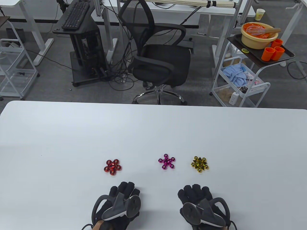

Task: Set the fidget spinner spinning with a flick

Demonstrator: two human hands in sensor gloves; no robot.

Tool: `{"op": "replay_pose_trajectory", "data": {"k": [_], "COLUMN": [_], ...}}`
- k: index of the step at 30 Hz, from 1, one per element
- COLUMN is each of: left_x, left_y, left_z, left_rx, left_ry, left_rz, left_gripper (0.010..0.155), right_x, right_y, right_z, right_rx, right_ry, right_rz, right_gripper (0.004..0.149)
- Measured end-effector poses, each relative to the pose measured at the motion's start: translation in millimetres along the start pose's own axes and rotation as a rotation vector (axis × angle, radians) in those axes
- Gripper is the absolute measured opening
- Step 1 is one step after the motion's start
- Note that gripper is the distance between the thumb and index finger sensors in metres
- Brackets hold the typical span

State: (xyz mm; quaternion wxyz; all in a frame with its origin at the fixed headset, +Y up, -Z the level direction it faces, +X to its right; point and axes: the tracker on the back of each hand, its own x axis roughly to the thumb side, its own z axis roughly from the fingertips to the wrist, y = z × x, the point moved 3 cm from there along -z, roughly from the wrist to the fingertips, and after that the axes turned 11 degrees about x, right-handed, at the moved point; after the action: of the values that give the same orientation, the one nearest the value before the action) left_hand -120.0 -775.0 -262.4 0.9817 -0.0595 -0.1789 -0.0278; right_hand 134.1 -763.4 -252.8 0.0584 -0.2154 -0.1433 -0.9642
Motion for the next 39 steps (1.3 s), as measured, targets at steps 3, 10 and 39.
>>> {"op": "replay_pose_trajectory", "data": {"k": [3, 10, 39], "left_x": [-11, -74, -140], "left_y": [5, 19, -5], "left_z": [-2, -26, -104], "left_rx": [0.019, 0.058, 0.002], "left_ry": [0.042, 0.246, 0.374], "left_rz": [0.02, 0.093, 0.131], "left_gripper": [0.075, 0.091, 0.075], "right_x": [0, 1, 2], "right_y": [0, 0, 1], "right_z": [0, 0, -1], "right_rx": [0.0, -0.004, 0.025], "right_ry": [-0.003, -0.012, -0.034], "right_rz": [0.0, 0.005, -0.019], "right_gripper": [0.063, 0.063, 0.063]}}
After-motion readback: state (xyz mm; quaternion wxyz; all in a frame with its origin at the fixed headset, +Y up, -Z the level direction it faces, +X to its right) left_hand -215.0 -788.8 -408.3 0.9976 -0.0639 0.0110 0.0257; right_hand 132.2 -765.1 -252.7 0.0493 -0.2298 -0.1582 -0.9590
